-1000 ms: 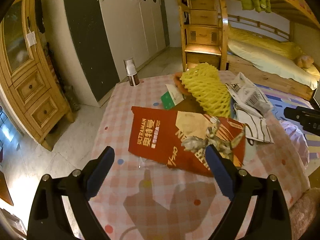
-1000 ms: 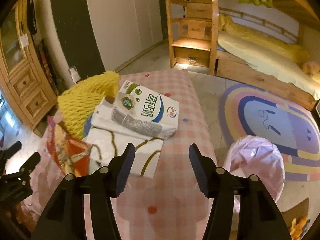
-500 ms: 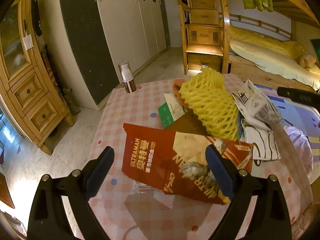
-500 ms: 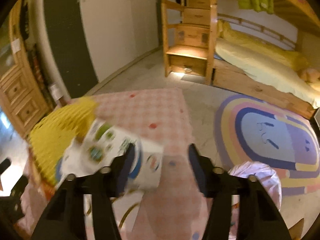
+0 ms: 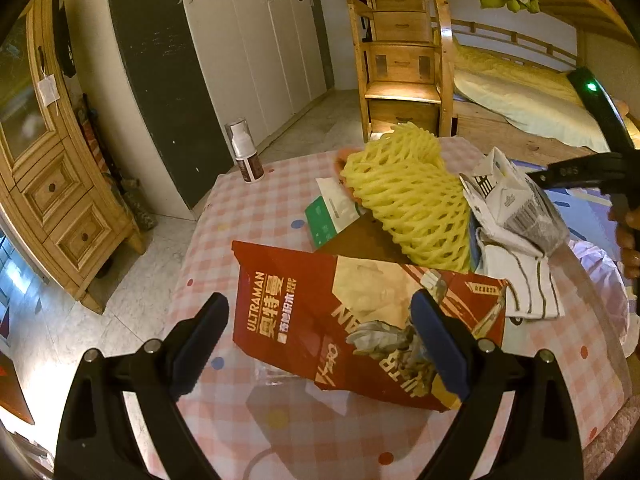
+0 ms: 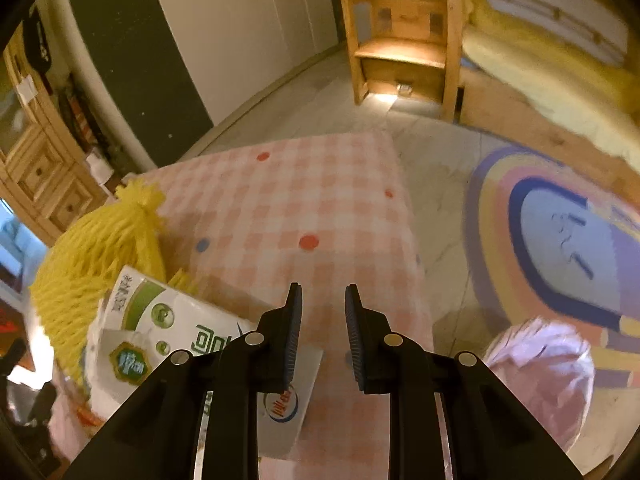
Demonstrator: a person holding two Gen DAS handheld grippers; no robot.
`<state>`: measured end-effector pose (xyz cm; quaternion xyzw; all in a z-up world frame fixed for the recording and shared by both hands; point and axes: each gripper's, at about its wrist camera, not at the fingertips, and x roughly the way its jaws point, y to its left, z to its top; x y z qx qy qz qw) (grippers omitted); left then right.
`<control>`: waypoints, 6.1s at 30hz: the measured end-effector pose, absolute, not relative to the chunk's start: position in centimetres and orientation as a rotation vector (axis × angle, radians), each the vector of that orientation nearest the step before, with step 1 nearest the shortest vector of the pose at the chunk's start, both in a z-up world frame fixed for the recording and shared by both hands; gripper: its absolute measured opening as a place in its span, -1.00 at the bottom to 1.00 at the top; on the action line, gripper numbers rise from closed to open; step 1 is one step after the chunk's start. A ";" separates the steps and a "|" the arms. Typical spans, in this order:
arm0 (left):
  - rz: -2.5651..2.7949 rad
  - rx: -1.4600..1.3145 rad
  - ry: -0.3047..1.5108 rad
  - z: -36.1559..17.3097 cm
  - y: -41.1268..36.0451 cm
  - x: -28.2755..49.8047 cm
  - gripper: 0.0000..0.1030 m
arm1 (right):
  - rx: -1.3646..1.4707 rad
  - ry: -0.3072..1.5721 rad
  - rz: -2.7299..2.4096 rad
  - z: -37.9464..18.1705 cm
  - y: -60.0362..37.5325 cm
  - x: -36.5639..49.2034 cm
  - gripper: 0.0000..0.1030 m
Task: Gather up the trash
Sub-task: 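Move both tools back to the table, right tool toward the milk carton, then grasp the white milk carton with the right tool, then lift the milk carton with the right tool while the left tool grasps the red Ultraman bag, then carry carton and red bag over the bin and open both tools, then move both tools back over the table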
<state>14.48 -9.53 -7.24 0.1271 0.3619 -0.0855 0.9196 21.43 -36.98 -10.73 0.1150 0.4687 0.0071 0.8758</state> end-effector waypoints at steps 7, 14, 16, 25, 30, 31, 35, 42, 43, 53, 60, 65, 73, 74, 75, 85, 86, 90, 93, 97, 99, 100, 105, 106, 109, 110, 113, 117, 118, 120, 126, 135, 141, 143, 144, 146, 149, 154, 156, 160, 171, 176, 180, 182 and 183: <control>-0.183 0.262 0.747 -7.1 -9.4 13.5 0.74 | 0.284 1.032 0.050 -10.7 -35.4 15.4 -0.53; -0.185 0.258 0.750 -7.2 -8.6 11.9 0.74 | 0.210 1.016 0.095 -10.0 -31.5 10.2 -0.53; -0.185 0.260 0.746 -7.2 -8.3 11.5 0.74 | 0.154 0.971 0.063 -9.3 -31.2 8.9 -0.50; -0.188 0.245 0.757 -7.3 -7.1 10.0 0.74 | 0.125 0.837 0.147 -7.6 -29.4 6.8 0.43; -0.188 0.244 0.773 -7.6 -6.7 9.4 0.74 | 0.025 0.937 0.200 -9.1 -26.9 8.2 0.59; -0.186 0.243 0.778 -7.7 -6.5 9.3 0.74 | -0.003 0.948 0.195 -9.3 -26.3 8.2 0.60; -0.176 0.237 0.791 -8.2 -5.8 8.9 0.74 | -0.115 0.978 0.182 -10.0 -24.4 7.9 0.51; -0.186 0.219 0.827 -9.6 -4.8 8.0 0.74 | -0.106 0.906 0.107 -9.1 -24.1 6.3 0.32; -0.190 0.213 0.840 -10.0 -4.7 8.0 0.74 | -0.083 0.888 0.096 -8.8 -24.2 6.1 0.31; -0.181 0.205 0.877 -11.8 -4.9 9.0 0.74 | -0.191 0.882 0.039 -8.6 -21.8 7.4 0.32; -0.154 0.177 0.892 -11.8 -3.1 9.4 0.74 | -0.413 0.909 -0.007 -10.0 -18.7 6.8 0.32; -0.175 0.120 0.887 -11.1 -2.0 9.1 0.74 | -0.495 0.908 0.032 -10.4 -16.5 4.8 0.32; -0.310 -0.035 0.920 -11.2 -2.3 8.8 0.60 | -0.410 0.918 0.058 -10.1 -17.5 5.0 0.32; -0.316 -0.045 0.920 -11.3 -2.5 8.9 0.53 | -0.402 0.919 0.062 -10.1 -17.7 5.1 0.32; -0.324 -0.056 0.922 -11.4 -2.7 9.3 0.42 | -0.397 0.919 0.063 -10.0 -17.5 5.2 0.32; -0.429 -0.292 0.968 -12.0 -2.8 11.9 0.08 | -0.329 0.917 0.090 -10.0 -18.2 5.3 0.32; -0.453 -0.336 0.976 -12.0 -2.6 12.1 0.03 | -0.318 0.916 0.095 -10.0 -18.4 5.3 0.32; -0.505 -0.406 0.915 -11.1 -2.2 11.5 -0.16 | -0.294 0.909 0.101 -9.8 -18.5 5.4 0.32; -0.537 -0.407 0.869 -9.9 -2.5 11.1 -0.25 | -0.281 0.908 0.106 -9.7 -18.6 5.3 0.32; -0.546 -0.397 0.854 -9.0 -3.5 11.3 -0.59 | -0.273 0.912 0.111 -9.9 -18.6 5.4 0.32; -0.523 -0.363 0.865 -8.6 -4.5 11.8 -0.75 | -0.259 0.912 0.115 -9.8 -18.7 5.5 0.32; -0.502 -0.347 0.873 -8.4 -4.9 12.1 -0.80 | -0.252 0.909 0.115 -9.7 -18.8 5.6 0.32; -0.460 -0.240 0.828 -6.5 -4.7 11.7 -0.93 | -0.196 0.849 0.101 -8.3 -20.1 5.1 0.32; -0.459 -0.211 0.806 -5.9 -4.6 11.3 -0.97 | -0.186 0.835 0.094 -7.9 -20.3 5.0 0.32; -0.453 -0.124 0.735 -3.9 -4.8 10.0 -1.00 | -0.139 0.788 0.068 -6.7 -21.7 4.7 0.32; -0.454 -0.095 0.708 -3.2 -5.0 9.5 -1.00 | -0.125 0.777 0.062 -6.4 -22.1 4.5 0.32; -0.467 -0.040 0.655 -1.9 -6.0 8.4 -1.00 | -0.066 0.760 0.039 -5.7 -24.0 4.3 0.32; -0.540 0.002 0.635 -1.2 -8.9 7.5 -1.00 | -0.005 0.751 -0.010 -5.5 -26.7 3.7 0.32; -0.560 0.016 0.634 -1.1 -9.9 7.4 -1.00 | 0.012 0.751 -0.027 -5.6 -27.7 3.4 0.32; -0.607 0.046 0.640 -1.4 -12.2 7.2 -1.00 | 0.039 0.752 -0.063 -5.7 -29.5 2.9 0.32; -0.743 0.163 0.664 -2.7 -21.1 7.4 -1.00 | 0.143 0.774 -0.222 -7.3 -36.9 0.8 0.32; -0.938 0.324 0.697 -5.4 -34.1 7.3 -1.00 | 0.269 0.818 -0.482 -11.0 -48.3 -2.6 0.32; -1.014 0.384 0.733 -8.4 -39.7 7.2 -1.00 | 0.325 0.860 -0.553 -14.1 -52.9 -2.4 0.32; -1.028 0.400 0.745 -9.3 -41.4 7.5 -1.00 | 0.338 0.868 -0.561 -15.1 -54.1 -1.9 0.32; -1.028 0.406 0.749 -9.6 -42.0 7.7 -1.00 | 0.343 0.868 -0.562 -15.5 -54.6 -1.9 0.32; -1.028 0.421 0.756 -10.2 -43.4 8.0 -1.00 | 0.351 0.863 -0.566 -16.2 -55.4 -1.8 0.31; -1.005 0.433 0.784 -11.4 -44.7 8.9 -0.86 | 0.367 0.865 -0.568 -17.1 -56.2 -1.2 0.38; -0.987 0.408 0.826 -12.0 -44.7 10.1 -0.17 | 0.419 0.874 -0.589 -17.7 -56.3 -2.0 0.42; -0.980 0.398 0.819 -11.6 -43.9 10.2 -0.17 | 0.428 0.869 -0.591 -17.4 -56.0 -2.7 0.42; -0.955 0.361 0.806 -9.8 -42.1 10.1 -0.17 | 0.449 0.837 -0.584 -15.3 -54.9 -4.0 0.42; -0.773 0.312 0.721 -4.3 -31.8 8.0 -0.17 | 0.360 0.760 -0.515 -9.0 -48.5 -4.7 0.41; -0.654 0.294 0.693 -2.9 -26.1 7.0 -0.06 | 0.298 0.746 -0.437 -6.9 -43.9 -4.0 0.41; -0.544 0.275 0.711 -2.8 -20.9 6.9 0.05 | 0.235 0.745 -0.331 -5.4 -38.9 -2.6 0.41; -0.480 0.258 0.727 -2.9 -17.8 7.1 0.05 | 0.206 0.745 -0.281 -5.0 -36.6 -1.8 0.41; -0.456 0.250 0.730 -2.8 -16.7 7.3 0.08 | 0.189 0.746 -0.254 -4.8 -35.3 -1.5 0.41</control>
